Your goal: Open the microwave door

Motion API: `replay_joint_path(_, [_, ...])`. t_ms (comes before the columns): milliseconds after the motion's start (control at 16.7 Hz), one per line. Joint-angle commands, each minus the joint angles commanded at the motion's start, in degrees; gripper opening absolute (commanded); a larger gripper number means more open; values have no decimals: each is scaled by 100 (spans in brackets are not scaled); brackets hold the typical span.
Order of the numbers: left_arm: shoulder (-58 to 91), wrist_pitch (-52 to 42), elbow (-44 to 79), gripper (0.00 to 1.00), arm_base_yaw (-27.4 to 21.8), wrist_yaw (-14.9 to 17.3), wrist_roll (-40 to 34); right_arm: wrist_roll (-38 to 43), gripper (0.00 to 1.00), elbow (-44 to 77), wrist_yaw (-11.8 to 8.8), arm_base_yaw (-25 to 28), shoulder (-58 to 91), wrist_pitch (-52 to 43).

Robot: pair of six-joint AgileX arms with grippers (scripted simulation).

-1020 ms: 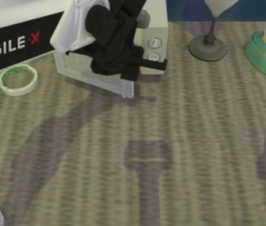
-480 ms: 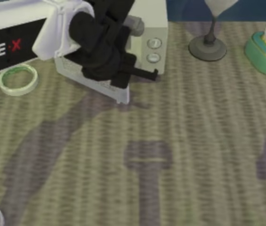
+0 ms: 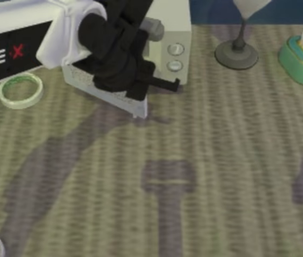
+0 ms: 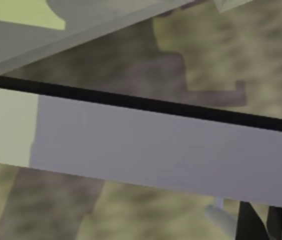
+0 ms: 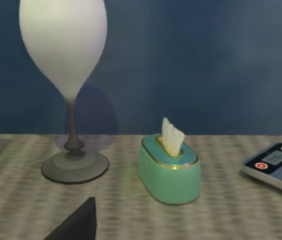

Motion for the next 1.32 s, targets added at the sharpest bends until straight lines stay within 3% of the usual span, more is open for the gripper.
replay_joint_path(900, [0, 0, 0, 0, 0, 0, 0, 0, 100, 0, 0, 0, 0, 0])
replay_joint_path(1320, [-265, 72, -426, 0, 142, 302, 507, 0, 100, 0, 0, 0, 0, 0])
